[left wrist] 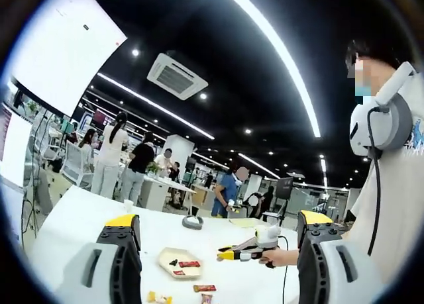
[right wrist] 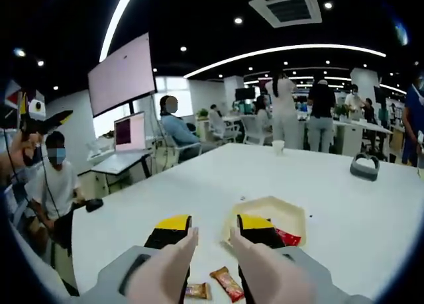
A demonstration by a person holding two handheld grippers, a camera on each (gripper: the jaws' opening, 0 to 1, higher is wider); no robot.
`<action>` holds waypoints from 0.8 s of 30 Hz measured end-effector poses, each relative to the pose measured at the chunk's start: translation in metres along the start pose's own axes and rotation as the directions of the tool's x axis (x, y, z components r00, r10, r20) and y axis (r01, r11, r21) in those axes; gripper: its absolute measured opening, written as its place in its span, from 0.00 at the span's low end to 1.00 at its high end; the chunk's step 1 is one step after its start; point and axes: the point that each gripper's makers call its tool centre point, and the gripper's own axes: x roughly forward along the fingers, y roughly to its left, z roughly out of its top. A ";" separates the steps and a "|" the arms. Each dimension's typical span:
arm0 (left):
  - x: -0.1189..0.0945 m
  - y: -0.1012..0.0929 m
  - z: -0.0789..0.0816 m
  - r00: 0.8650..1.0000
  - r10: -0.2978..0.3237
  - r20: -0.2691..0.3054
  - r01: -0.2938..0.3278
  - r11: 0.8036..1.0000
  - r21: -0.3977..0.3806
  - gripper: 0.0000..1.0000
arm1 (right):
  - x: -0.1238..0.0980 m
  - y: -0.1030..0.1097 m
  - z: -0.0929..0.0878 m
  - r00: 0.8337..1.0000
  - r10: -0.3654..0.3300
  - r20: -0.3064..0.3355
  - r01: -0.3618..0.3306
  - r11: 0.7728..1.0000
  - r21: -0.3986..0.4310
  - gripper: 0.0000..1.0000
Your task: Place the target food into the container with the food tongs after gripping and lifting it, then release it inside without dropping or visibly crushing the food.
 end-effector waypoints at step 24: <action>0.001 -0.019 -0.031 0.994 0.030 -0.109 -0.026 0.999 0.045 0.99 | -0.001 0.001 -0.010 0.999 0.041 -0.017 -0.041 0.999 -0.036 0.27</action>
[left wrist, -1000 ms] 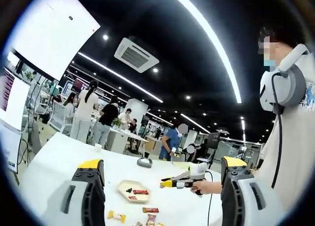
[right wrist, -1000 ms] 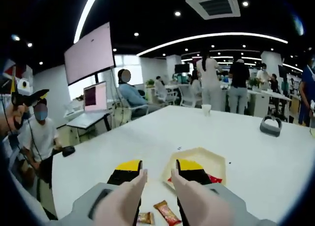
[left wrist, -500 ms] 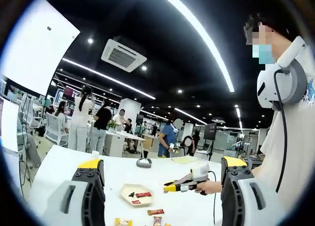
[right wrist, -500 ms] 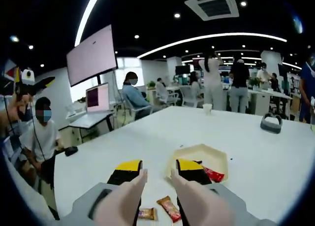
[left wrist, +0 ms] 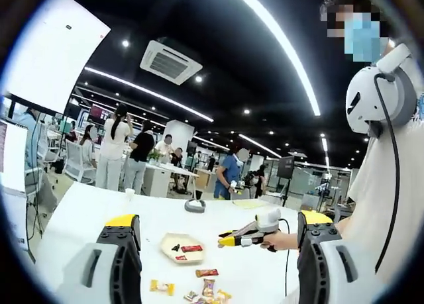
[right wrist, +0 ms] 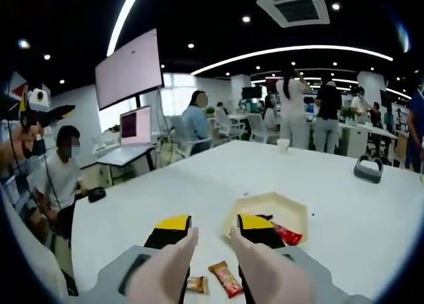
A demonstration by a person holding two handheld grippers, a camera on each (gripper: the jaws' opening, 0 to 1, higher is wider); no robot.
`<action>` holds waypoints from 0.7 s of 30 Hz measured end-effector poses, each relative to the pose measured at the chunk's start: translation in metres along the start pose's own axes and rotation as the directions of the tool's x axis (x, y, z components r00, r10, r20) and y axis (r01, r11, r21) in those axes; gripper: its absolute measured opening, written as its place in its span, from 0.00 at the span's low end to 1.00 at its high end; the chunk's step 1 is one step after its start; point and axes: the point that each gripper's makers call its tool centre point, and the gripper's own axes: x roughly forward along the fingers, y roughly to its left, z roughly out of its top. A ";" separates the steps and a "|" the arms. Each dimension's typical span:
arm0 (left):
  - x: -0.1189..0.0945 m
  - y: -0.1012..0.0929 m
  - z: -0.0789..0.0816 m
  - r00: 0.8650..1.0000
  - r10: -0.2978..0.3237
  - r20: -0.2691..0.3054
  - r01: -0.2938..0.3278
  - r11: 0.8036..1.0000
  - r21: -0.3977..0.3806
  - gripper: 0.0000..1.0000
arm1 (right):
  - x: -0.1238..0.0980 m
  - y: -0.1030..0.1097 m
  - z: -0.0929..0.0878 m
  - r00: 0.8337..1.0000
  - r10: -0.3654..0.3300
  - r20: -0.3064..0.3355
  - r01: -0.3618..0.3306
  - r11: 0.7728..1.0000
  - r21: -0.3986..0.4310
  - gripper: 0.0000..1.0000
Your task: Place the target food into the container with the food tongs after gripping and lifting it, then release it inside without dropping or visibly crushing the food.
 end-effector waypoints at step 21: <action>-0.007 0.015 0.009 0.999 0.052 0.011 -0.052 0.999 0.011 0.99 | 0.016 0.019 -0.019 0.997 0.070 -0.035 -0.070 0.997 0.022 0.26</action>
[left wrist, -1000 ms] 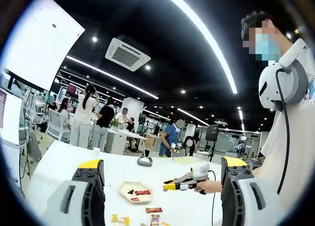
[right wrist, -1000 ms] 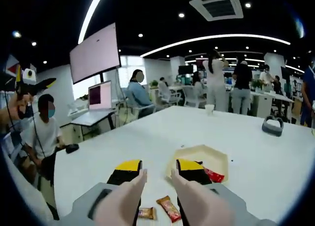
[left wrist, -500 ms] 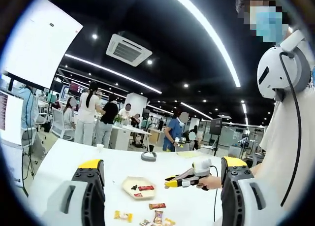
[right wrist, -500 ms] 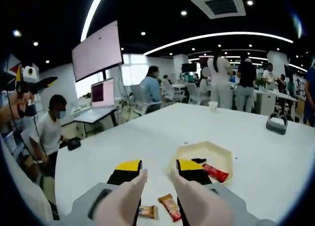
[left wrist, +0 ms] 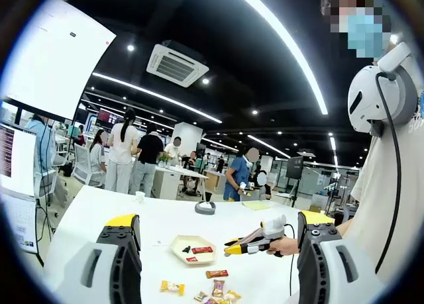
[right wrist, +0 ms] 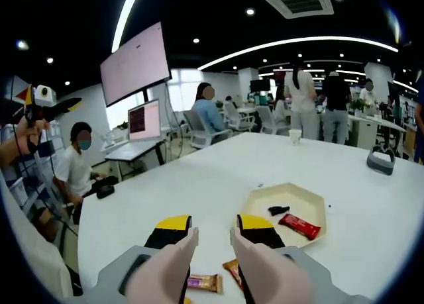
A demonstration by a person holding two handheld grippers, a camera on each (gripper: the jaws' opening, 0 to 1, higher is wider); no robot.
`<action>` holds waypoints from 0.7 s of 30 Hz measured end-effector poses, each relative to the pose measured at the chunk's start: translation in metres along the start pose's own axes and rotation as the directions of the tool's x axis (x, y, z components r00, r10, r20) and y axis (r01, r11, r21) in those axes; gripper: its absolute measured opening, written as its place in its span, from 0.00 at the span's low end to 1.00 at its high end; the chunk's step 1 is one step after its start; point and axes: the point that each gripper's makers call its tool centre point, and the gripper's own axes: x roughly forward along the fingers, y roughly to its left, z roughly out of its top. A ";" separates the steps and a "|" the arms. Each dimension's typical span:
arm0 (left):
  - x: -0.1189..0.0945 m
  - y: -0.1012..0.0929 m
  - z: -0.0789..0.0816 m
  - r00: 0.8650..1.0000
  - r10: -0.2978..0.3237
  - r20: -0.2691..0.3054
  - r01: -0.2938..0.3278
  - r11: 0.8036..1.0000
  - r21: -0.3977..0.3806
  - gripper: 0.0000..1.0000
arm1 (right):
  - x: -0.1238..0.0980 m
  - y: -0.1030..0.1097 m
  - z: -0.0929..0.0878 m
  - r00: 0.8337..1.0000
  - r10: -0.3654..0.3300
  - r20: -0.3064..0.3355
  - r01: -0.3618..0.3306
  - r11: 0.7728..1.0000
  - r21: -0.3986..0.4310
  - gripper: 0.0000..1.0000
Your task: Place the target food into the container with the food tongs after gripping and lifting it, then release it inside without dropping or visibly crushing the food.
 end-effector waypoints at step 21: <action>-0.003 -0.007 -0.013 1.000 0.025 -0.009 -0.025 1.000 -0.011 0.99 | -0.005 -0.002 -0.031 0.998 0.015 -0.058 -0.015 1.000 0.012 0.26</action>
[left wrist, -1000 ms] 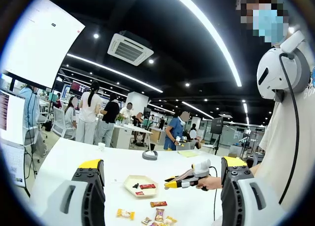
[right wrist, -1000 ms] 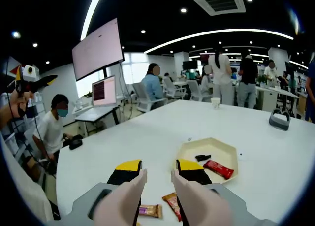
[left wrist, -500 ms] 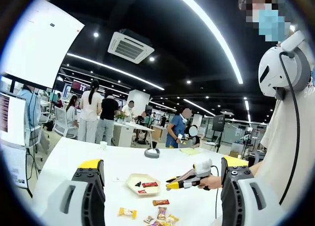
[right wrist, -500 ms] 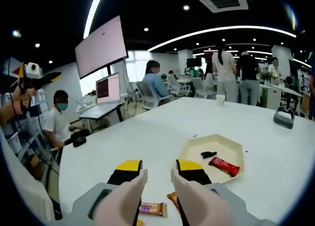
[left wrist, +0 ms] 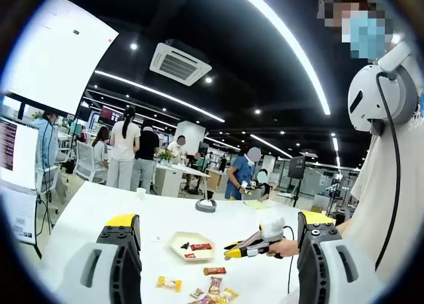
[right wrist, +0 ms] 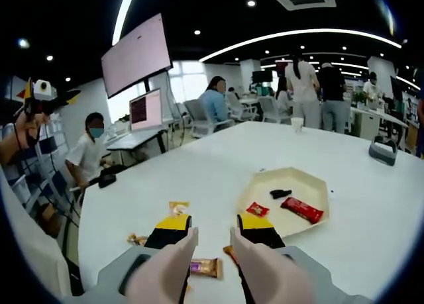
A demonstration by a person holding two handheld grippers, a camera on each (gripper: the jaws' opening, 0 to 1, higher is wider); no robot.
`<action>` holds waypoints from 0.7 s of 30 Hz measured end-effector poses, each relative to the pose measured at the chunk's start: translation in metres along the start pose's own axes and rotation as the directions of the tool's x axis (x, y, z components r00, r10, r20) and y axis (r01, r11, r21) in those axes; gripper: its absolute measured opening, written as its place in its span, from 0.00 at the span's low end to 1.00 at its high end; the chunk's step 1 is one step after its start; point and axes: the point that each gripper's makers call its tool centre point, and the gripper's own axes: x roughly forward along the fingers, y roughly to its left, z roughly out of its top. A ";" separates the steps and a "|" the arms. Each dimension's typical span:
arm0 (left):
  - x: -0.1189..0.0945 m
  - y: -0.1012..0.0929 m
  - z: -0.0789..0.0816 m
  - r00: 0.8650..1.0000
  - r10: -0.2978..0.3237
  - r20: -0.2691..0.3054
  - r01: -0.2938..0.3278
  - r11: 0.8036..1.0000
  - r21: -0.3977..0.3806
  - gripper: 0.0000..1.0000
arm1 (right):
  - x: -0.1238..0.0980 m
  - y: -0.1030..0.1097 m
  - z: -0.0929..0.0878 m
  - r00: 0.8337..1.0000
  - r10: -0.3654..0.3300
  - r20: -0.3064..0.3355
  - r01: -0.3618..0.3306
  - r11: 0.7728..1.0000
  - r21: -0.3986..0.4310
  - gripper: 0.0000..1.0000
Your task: Place the target food into the container with the food tongs after gripping and lifting it, then release it inside without dropping or visibly crushing the food.
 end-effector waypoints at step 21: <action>-0.007 -0.013 -0.019 0.999 -0.030 -0.038 0.030 0.999 -0.015 0.99 | 0.005 -0.003 -0.021 0.998 0.020 -0.058 -0.025 0.996 -0.081 0.26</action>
